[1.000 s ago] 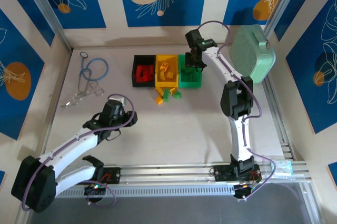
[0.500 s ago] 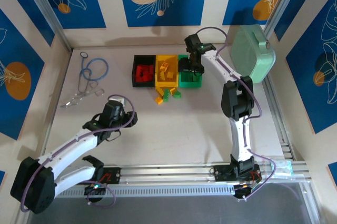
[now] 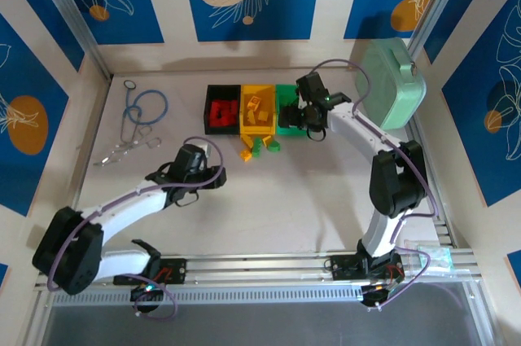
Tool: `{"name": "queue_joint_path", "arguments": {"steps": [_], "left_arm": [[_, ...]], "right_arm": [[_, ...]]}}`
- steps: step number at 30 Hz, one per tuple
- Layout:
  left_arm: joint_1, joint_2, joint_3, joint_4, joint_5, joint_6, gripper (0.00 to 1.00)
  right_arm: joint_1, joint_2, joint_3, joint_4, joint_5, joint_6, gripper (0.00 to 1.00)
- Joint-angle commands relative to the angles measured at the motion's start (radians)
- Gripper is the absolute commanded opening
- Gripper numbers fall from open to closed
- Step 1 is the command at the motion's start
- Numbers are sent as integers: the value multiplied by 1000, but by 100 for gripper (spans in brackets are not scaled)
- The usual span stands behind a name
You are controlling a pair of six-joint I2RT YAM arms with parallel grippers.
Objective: Sort the legos into containers by color
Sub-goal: Move the lego to the center of the table.
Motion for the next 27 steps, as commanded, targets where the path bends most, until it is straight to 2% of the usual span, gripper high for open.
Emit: {"name": "queue_joint_path", "arguments": {"steps": [1, 9, 14, 20, 27], "left_arm": [[-9, 82, 83, 49, 55, 38, 61], [-9, 332, 295, 43, 132, 118, 61], [-9, 478, 441, -31, 89, 195, 60], [-8, 566, 532, -76, 43, 270, 58], [-8, 657, 599, -94, 48, 275, 56]], "right_arm": [[11, -63, -108, 77, -29, 52, 72], [15, -172, -328, 146, -22, 96, 70], [-4, -230, -412, 162, -20, 105, 69], [-44, -304, -495, 192, -33, 116, 69], [-72, -326, -542, 211, -54, 122, 68]]}}
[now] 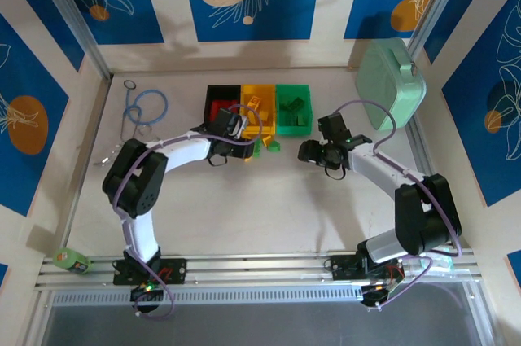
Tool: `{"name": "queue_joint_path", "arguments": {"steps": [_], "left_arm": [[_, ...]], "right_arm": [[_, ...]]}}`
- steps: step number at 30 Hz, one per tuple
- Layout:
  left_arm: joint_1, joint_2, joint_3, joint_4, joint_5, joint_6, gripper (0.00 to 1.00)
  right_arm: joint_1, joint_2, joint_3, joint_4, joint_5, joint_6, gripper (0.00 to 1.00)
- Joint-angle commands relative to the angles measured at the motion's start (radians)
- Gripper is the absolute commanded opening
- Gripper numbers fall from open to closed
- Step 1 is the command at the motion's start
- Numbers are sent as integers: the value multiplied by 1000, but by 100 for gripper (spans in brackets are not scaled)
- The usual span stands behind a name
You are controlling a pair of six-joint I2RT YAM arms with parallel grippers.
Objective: Sort the legos into containers by color
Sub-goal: Move the lego to the center of the table.
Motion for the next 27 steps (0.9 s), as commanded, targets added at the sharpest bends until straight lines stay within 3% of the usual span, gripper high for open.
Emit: {"name": "queue_joint_path", "arguments": {"steps": [1, 14, 21, 27], "left_arm": [[-6, 43, 39, -37, -18, 21, 55], [-6, 80, 22, -33, -35, -27, 47], [-12, -22, -130, 0, -60, -120, 43], [-35, -123, -206, 15, -78, -147, 46]], "right_arm": [[-7, -24, -22, 18, -36, 16, 68], [-18, -41, -57, 25, -42, 27, 68], [-15, -35, -68, 38, -50, 39, 67], [10, -10, -63, 50, -50, 55, 65]]}}
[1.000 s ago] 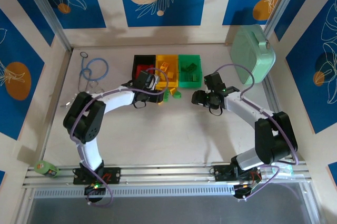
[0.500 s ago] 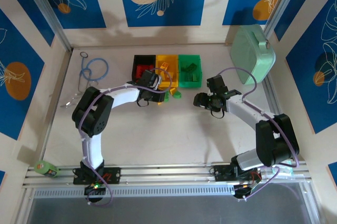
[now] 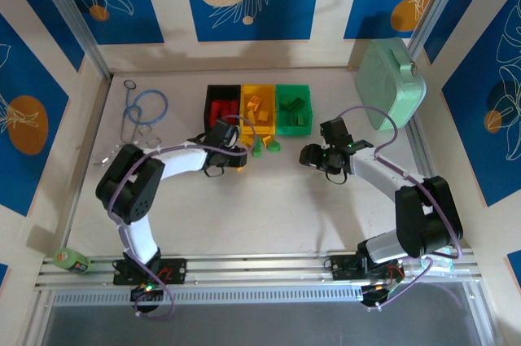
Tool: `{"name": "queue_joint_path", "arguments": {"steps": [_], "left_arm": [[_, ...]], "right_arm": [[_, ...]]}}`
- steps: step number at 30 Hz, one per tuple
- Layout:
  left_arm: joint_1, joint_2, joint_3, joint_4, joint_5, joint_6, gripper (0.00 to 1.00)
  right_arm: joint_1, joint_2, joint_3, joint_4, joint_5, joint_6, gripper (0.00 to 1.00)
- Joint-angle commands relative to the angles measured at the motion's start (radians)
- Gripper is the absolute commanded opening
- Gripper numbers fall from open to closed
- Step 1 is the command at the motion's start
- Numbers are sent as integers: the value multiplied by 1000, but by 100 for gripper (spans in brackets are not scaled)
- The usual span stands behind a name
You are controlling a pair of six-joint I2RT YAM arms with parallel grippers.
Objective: Sort the legos into containers by color
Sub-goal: Move the lego to the center of the table, then pick up the lego from the center of the table.
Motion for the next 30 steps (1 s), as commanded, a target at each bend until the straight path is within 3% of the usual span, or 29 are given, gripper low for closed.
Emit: {"name": "queue_joint_path", "arguments": {"steps": [1, 5, 14, 30], "left_arm": [[-15, -46, -30, -54, -27, -25, 51], [-17, -75, -32, -63, -23, -24, 59], [-26, -58, -33, -68, 42, -19, 59], [-91, 18, -11, -136, -36, -22, 58]], "right_arm": [[20, 12, -2, 10, -20, 24, 65], [46, 22, 0, 15, -11, 38, 65], [71, 23, -9, 11, 10, 47, 64], [78, 22, -20, 15, 20, 53, 64]]}}
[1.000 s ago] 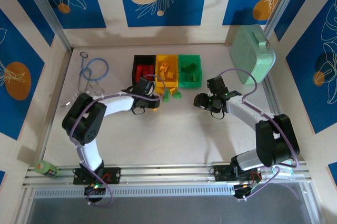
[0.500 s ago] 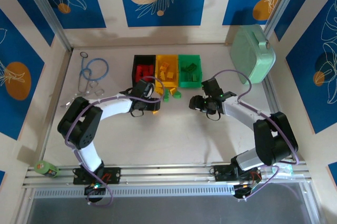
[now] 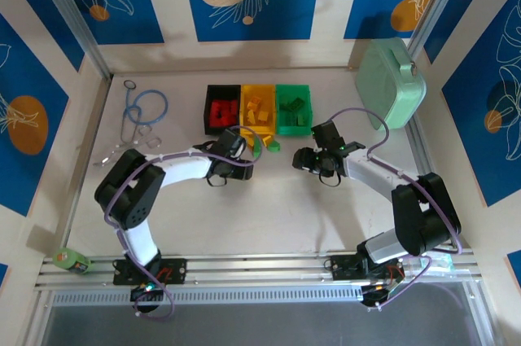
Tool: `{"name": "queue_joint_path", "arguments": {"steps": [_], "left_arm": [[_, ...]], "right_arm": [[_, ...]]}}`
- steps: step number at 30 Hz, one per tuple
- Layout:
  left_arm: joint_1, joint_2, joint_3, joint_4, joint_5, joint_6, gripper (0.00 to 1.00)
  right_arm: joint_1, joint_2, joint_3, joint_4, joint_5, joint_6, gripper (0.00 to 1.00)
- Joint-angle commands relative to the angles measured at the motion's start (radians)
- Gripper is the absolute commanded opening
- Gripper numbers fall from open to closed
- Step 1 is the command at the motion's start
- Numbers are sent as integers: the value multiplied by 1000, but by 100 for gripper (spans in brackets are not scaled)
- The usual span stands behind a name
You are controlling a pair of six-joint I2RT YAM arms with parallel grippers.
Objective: Sort the legos into containers by color
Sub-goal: Pick up the lego from the center of the table, then place the lego in the container.
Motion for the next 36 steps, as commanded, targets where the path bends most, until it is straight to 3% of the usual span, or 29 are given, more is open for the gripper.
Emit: {"name": "queue_joint_path", "arguments": {"steps": [1, 9, 15, 23, 26, 31, 36], "left_arm": [[-14, 44, 14, -61, -30, -2, 57], [-22, 25, 47, -89, -64, 18, 36], [-20, -4, 113, -117, -85, 57, 34], [26, 78, 342, -167, -51, 82, 34], [62, 147, 478, -195, -10, 87, 34], [88, 326, 760, -312, -36, 123, 34], [101, 443, 907, -356, -58, 129, 35]], "right_arm": [[6, -1, -18, 1, 12, 12, 64], [6, -10, -30, 3, 20, 13, 63], [4, -22, -31, 1, 22, 13, 63], [3, -61, -46, -22, 36, 9, 63], [-2, -82, -63, -23, 35, 9, 63], [-1, -105, -72, -35, 29, 6, 63], [-3, -141, -82, -43, 34, -1, 63]]}}
